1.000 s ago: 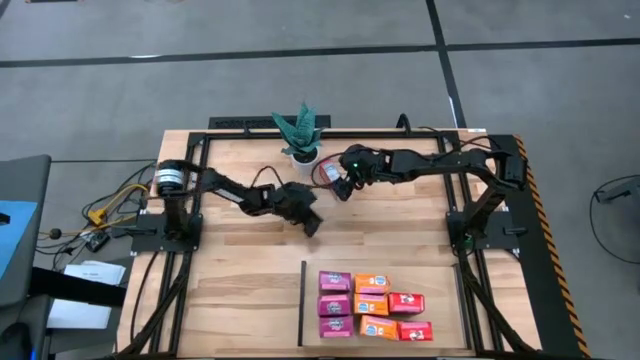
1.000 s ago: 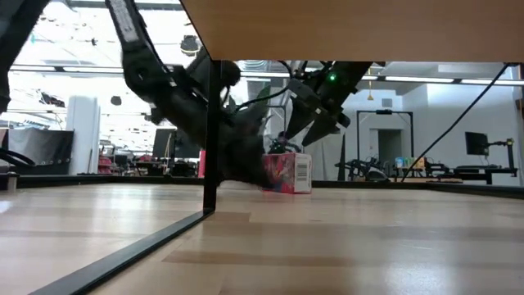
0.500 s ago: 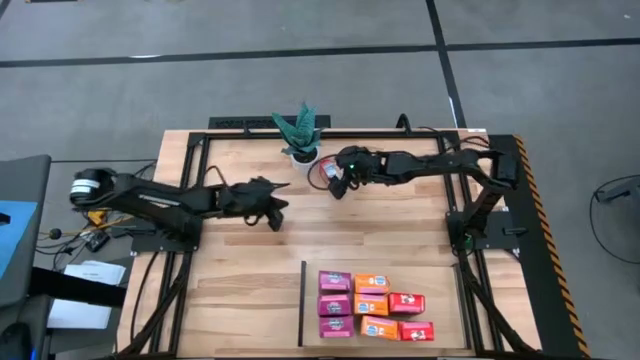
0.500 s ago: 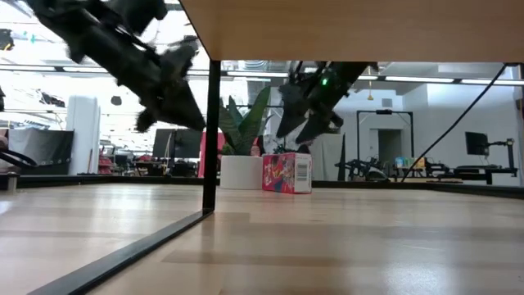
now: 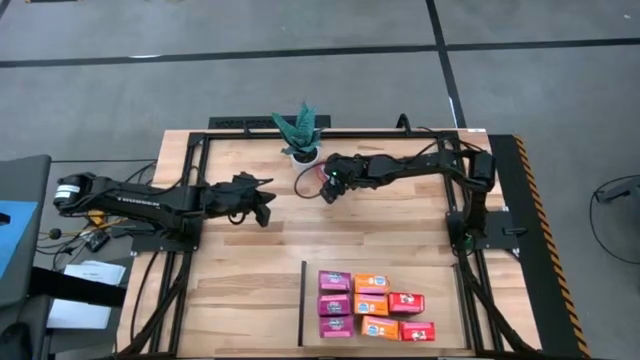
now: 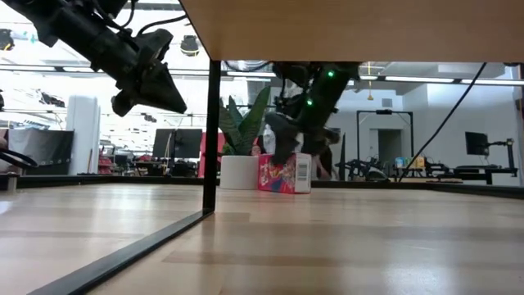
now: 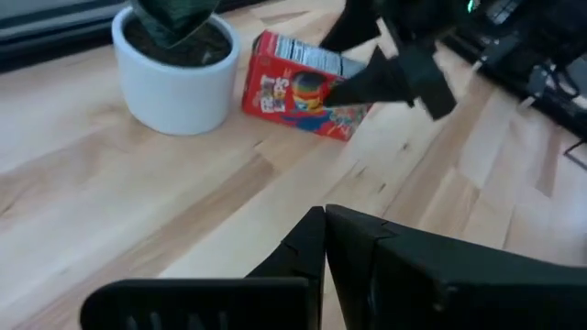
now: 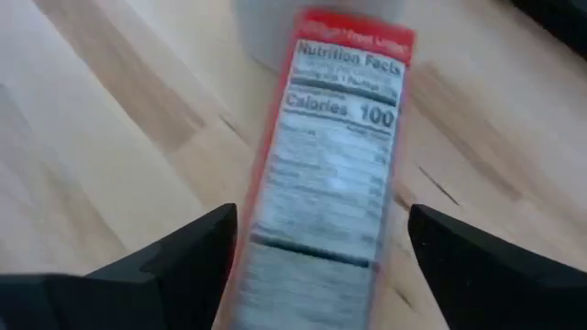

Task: Stack cereal on shelf
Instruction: Put the red cereal box on the upper right shelf

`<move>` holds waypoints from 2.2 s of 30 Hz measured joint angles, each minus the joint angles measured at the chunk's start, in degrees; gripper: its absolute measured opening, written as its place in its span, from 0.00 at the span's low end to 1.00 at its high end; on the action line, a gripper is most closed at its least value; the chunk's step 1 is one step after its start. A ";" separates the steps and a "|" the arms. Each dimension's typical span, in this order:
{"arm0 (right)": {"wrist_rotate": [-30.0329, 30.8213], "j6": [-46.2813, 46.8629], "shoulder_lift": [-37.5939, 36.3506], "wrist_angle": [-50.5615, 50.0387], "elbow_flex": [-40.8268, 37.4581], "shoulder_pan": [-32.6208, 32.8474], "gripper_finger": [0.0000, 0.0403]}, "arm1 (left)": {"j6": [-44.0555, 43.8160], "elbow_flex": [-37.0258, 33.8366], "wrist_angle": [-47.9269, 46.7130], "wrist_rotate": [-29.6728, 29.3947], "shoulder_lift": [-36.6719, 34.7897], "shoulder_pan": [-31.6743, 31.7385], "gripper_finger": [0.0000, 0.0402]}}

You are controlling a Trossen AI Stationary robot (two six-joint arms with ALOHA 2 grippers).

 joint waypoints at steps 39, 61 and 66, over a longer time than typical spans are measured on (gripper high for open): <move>8.54 11.97 -51.00 -3.72 -19.85 23.54 0.30 | 1.19 0.00 0.70 -0.56 0.24 -0.41 0.00; 74.85 21.89 -50.58 23.06 -38.03 87.16 0.28 | 2.66 0.04 8.62 -0.41 0.26 -0.26 0.00; 74.82 24.21 -45.23 24.77 -38.03 85.57 0.28 | 1.81 0.04 8.64 -0.16 0.26 -0.26 0.00</move>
